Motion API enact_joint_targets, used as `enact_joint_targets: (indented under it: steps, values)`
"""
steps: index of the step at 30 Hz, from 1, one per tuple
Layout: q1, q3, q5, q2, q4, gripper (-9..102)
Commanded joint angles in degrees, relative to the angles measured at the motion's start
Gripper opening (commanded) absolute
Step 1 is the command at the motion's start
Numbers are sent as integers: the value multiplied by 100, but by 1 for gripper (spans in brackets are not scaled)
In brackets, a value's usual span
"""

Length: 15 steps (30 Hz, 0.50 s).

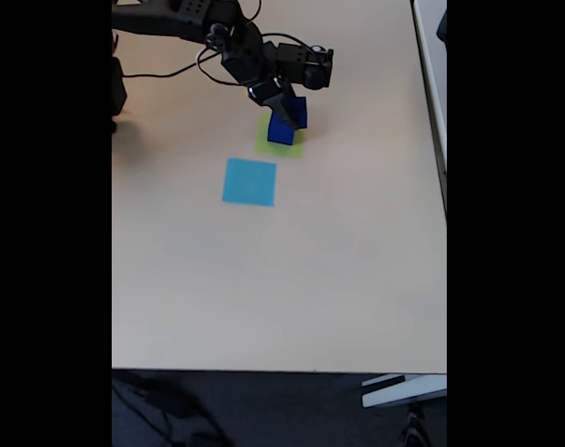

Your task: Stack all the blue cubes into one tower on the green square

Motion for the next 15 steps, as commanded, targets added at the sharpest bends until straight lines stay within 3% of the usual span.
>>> enact_joint_targets:
  steps: [1, 15]
  values:
    - [-193, -422, 334, -44, -18, 6]
    - [-642, -352, 1116, -308, -62, 6]
